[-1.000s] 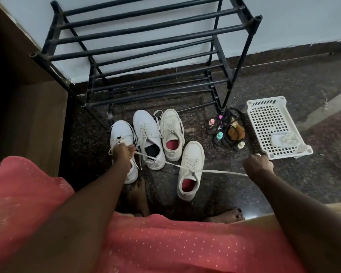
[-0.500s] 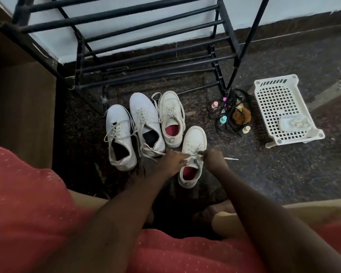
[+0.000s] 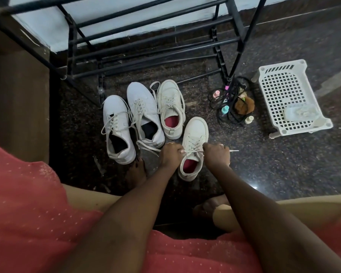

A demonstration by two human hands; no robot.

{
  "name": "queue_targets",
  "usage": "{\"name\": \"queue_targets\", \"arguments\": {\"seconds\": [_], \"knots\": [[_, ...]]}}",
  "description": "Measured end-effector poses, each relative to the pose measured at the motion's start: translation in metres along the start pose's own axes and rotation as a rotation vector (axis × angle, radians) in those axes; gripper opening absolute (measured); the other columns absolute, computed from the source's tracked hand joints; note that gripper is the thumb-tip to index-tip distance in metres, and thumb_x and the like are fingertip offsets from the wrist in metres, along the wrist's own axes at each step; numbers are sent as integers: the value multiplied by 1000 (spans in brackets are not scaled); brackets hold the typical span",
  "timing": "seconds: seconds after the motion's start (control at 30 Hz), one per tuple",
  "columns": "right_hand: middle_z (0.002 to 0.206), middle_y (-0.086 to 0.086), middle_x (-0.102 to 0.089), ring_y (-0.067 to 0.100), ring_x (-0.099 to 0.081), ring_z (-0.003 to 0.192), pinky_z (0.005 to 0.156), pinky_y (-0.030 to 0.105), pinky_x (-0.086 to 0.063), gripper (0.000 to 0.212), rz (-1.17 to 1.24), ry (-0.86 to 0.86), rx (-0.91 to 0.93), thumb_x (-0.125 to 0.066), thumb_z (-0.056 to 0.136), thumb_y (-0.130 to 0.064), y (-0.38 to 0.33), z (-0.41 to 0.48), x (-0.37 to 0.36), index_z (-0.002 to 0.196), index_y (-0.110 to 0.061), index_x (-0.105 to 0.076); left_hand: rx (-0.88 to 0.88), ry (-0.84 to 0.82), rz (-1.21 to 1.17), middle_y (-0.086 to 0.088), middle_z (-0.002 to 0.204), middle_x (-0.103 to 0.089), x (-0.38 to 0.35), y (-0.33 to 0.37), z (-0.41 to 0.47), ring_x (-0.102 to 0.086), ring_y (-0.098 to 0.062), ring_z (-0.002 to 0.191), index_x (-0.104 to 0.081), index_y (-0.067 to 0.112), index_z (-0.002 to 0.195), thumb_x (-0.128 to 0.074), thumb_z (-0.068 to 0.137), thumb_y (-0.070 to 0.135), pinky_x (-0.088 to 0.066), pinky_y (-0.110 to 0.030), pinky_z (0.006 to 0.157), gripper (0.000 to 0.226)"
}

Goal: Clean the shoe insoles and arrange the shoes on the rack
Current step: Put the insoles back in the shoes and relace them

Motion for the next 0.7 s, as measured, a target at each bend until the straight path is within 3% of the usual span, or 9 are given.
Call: {"name": "queue_targets", "arguments": {"seconds": [0.3,0.47,0.57,0.7], "knots": [[104,13,-65,27,-52,110,93,38,-37,29,65,2,-56,-40,94,-10,19,2,-13,108,-20,-64,124,-15,-60,-17,103,-70,-5,-20,-8,-61,-31,97,-74,5,97,-53,82,-2,-39,-30,81,27],[106,16,-62,29,-52,110,93,37,-38,29,82,16,-51,-38,96,-12,22,1,-6,109,-17,-64,164,-14,-106,-14,98,-71,-7,-28,-4,-63,-29,93,-76,8,93,-55,83,-1,-47,-32,80,25],[103,17,-63,31,-55,106,89,37,-40,29,116,19,-60,-40,94,-10,21,-1,-4,107,-16,-65,216,-39,-161,-13,97,-72,-15,-34,-8,-63,-26,92,-75,7,94,-59,85,5,-44,-28,77,19],[95,11,-66,29,-62,95,78,32,-47,22,285,-152,-221,-50,89,-9,37,-6,-18,99,-14,-68,236,-141,-270,-14,93,-67,-25,-40,-12,-55,-19,82,-70,1,95,-57,92,15,-34,-24,68,19]]}}
Point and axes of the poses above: each hand's wrist, its own z-axis towards the middle knuckle, its own x-axis out of the back of the hand, y = z × x, the point moved 7 cm from there along z, towards the middle knuckle
